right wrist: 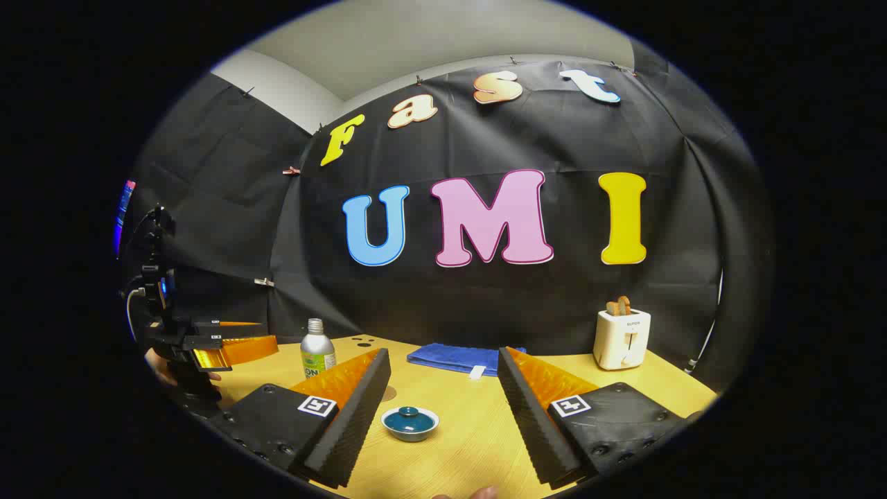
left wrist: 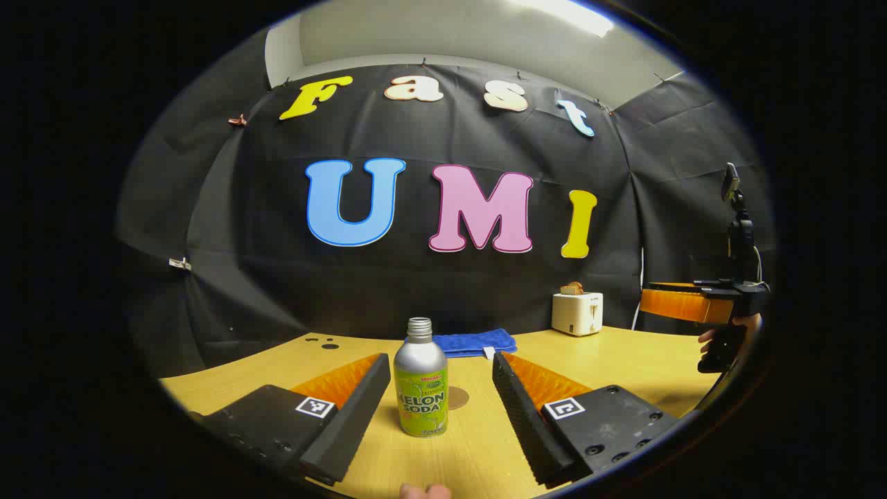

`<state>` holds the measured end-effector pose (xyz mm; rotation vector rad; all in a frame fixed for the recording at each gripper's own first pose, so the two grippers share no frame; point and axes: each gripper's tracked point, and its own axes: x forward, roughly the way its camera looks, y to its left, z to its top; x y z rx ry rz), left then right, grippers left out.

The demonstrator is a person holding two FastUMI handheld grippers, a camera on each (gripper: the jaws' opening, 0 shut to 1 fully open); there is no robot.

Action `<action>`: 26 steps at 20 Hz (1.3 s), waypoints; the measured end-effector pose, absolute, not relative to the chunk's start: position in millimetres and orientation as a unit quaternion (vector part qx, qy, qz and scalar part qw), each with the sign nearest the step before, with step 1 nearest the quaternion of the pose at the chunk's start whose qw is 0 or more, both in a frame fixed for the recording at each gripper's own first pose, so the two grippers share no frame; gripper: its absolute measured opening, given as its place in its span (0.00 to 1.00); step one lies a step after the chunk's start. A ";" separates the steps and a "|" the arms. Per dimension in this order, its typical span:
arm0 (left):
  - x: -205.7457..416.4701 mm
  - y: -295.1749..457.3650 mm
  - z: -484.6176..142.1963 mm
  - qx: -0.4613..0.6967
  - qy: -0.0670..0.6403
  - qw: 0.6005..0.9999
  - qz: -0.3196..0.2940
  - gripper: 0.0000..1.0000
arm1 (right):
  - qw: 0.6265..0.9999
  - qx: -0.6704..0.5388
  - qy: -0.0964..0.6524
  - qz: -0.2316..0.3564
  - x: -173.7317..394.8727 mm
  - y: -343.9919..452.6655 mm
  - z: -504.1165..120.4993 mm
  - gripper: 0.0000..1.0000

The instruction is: Open the teacup lid with one hand, grasp the water bottle and pour water into the teacup with the other hand; after pouring, place the water bottle on the coaster and then close the teacup lid.

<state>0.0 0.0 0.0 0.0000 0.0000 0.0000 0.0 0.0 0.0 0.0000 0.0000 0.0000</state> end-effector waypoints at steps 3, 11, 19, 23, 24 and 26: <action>-2.5 -0.1 0.6 0.003 -0.004 1.000 0.004 0.94 | 1.000 0.001 0.001 0.003 0.1 0.3 -1.0 0.96; -1.6 -3.6 -1.1 0.005 -0.003 1.000 0.005 0.94 | 1.000 -0.003 0.021 0.006 1.8 4.0 -12.0 0.96; -0.9 -9.1 -2.2 0.011 -0.002 1.000 0.006 0.94 | 1.000 -0.001 0.028 0.013 5.0 10.0 -18.2 0.96; -1.6 -7.7 -1.7 0.015 -0.001 1.000 0.009 0.94 | 0.999 0.000 0.046 0.018 24.5 14.8 -33.8 0.96; -1.5 -6.4 -3.0 0.016 -0.001 1.000 0.011 0.94 | 0.998 0.004 0.058 0.020 34.8 15.9 -42.6 0.95; -1.8 -3.6 -1.4 0.021 -0.001 1.000 0.015 0.94 | 0.996 0.011 0.090 0.020 49.2 16.2 -63.3 0.93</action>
